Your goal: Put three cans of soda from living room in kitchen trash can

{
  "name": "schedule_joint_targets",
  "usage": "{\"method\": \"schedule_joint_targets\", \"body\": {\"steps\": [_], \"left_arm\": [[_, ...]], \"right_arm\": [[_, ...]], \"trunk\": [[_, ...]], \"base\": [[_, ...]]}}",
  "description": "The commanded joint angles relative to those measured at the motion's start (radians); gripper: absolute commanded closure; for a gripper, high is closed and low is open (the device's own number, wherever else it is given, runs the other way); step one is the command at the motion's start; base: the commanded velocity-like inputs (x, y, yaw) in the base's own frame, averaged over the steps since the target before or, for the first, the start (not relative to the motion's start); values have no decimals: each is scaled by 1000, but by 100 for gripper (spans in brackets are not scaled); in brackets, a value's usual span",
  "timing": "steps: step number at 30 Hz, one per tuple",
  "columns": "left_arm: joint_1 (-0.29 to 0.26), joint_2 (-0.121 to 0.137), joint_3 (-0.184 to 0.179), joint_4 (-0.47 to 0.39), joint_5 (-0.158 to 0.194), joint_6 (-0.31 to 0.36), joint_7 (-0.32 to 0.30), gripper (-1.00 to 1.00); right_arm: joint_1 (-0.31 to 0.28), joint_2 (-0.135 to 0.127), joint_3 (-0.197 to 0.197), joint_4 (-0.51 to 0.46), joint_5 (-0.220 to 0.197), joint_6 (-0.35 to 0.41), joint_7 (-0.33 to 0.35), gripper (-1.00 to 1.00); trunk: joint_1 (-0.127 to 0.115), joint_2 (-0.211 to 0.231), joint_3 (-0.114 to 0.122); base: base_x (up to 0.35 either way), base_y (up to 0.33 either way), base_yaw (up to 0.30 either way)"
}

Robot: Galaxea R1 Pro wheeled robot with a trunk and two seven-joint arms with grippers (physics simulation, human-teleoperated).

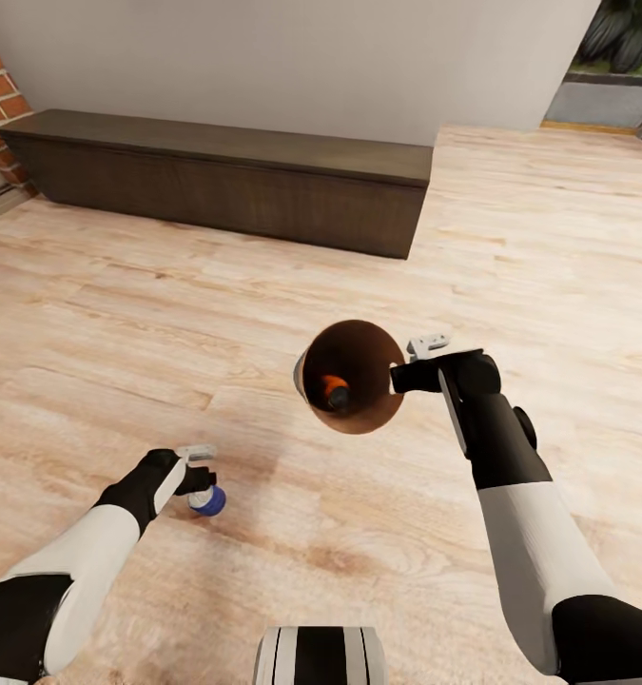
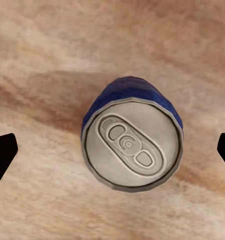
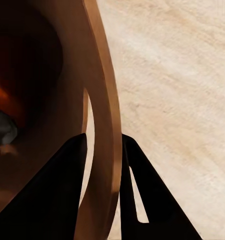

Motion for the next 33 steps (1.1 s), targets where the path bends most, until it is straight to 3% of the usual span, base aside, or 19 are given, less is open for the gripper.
{"method": "schedule_joint_targets", "body": {"steps": [1, 18, 33], "left_arm": [[-2, 1, 0, 0, 0, 0, 0, -100], [-9, -2, -4, 1, 2, -3, 0, -100], [-9, -6, -4, 1, 2, -5, 1, -100]], "right_arm": [[0, 0, 0, -1, -18, 2, 5, 100], [5, 0, 3, -1, -17, 2, 4, 100], [5, -1, 2, -6, -17, 2, 4, 100]], "trunk": [[0, 0, -1], [0, 0, -15], [5, -3, -66]], "base": [[0, 0, 0], [0, 0, 0], [0, 0, 0]]}}
